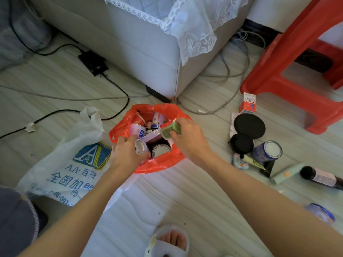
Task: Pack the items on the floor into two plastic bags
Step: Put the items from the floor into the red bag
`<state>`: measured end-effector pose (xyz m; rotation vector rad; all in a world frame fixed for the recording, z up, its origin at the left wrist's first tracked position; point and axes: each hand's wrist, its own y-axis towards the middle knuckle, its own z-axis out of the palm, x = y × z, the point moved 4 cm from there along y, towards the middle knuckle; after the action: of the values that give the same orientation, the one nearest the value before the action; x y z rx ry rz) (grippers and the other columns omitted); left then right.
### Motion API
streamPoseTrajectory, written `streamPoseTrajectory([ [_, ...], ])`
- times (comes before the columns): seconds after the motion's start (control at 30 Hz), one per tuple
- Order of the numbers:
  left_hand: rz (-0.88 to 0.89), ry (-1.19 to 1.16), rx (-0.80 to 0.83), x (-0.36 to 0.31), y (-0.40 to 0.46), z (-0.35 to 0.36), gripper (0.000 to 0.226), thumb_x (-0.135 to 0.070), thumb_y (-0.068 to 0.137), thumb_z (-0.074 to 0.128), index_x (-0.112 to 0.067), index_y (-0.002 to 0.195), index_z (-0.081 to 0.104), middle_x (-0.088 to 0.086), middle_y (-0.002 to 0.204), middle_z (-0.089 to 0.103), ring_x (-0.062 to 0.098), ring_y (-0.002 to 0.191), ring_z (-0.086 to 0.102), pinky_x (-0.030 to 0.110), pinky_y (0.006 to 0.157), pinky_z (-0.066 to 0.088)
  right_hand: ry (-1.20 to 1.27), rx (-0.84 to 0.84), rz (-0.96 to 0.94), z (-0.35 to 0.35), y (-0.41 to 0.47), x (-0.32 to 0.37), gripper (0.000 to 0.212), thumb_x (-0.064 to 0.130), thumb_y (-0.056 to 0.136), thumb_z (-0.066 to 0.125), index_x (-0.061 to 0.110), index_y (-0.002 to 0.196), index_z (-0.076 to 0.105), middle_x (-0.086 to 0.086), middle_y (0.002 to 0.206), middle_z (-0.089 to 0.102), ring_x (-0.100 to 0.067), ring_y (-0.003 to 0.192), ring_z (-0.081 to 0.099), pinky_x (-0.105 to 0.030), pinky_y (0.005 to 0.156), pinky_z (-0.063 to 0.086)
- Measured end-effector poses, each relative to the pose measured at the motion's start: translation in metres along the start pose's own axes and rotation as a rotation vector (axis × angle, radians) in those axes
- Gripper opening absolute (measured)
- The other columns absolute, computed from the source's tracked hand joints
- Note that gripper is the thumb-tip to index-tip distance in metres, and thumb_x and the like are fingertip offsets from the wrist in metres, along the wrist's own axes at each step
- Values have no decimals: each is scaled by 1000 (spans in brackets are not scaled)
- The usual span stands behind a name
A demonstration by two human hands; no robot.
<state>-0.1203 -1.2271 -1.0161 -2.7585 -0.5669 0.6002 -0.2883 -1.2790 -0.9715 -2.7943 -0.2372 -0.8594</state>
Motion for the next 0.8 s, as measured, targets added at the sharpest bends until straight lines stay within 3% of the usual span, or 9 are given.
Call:
streamPoseTrajectory([
  [0.17,10,51,-21,-8,0,17,66,-35,76,71,-17,132,41,18,124,43,38,116,39,42,92,38,94,-47,51,5,3,-4,24,21,88,54,11,109,58,-7,108,59,-24,98,54,-31,78,41],
  [0.27,73,-99,-62,1,0,19,69,-27,75,73,-16,135,40,18,123,49,35,113,44,41,90,40,314,-64,236,12,9,-15,20,22,86,56,14,103,63,-6,95,68,-24,91,62,-35,80,49],
  [0.33,97,-259,-91,10,-1,17,64,-22,76,73,-11,132,44,16,123,52,32,111,49,40,88,44,378,-77,257,17,11,-16,18,23,87,56,14,99,65,-9,90,70,-27,89,64,-39,83,50],
  [0.43,156,-269,-116,17,-4,18,57,-17,79,69,-12,131,46,10,124,55,27,114,48,36,91,41,236,-84,131,16,7,-11,26,22,91,50,12,112,62,-10,110,65,-27,106,58,-36,91,44],
  [0.5,198,-178,-187,20,-2,19,49,-24,83,66,-13,128,51,10,116,59,29,115,44,40,93,38,-128,-50,-41,15,0,-8,35,22,91,47,17,124,55,-6,128,52,-26,119,45,-36,92,39],
  [0.6,39,-305,-277,28,10,8,39,-38,89,52,-11,117,58,15,109,61,34,112,44,43,93,36,-441,13,-119,16,-7,-15,36,27,91,45,16,124,53,-3,137,39,-27,124,35,-39,91,36],
  [0.67,-113,-386,-318,33,23,-1,50,-44,85,52,-8,121,52,20,119,54,39,114,43,42,97,32,-367,-26,3,11,-9,-24,38,32,90,48,12,123,48,-7,131,40,-29,119,38,-41,88,39],
  [0.73,-287,-460,-192,37,36,-4,65,-42,81,64,-9,132,40,20,131,42,38,120,40,41,102,33,-218,-73,106,7,-8,-29,45,35,88,55,7,120,42,-11,125,40,-31,115,42,-43,86,43],
  [0.8,-334,-480,-59,40,44,-2,62,-32,78,70,-6,128,45,18,124,52,34,113,52,37,94,43,-36,-49,217,10,-4,-34,60,39,83,62,5,125,38,-13,126,40,-33,116,42,-43,90,41],
])
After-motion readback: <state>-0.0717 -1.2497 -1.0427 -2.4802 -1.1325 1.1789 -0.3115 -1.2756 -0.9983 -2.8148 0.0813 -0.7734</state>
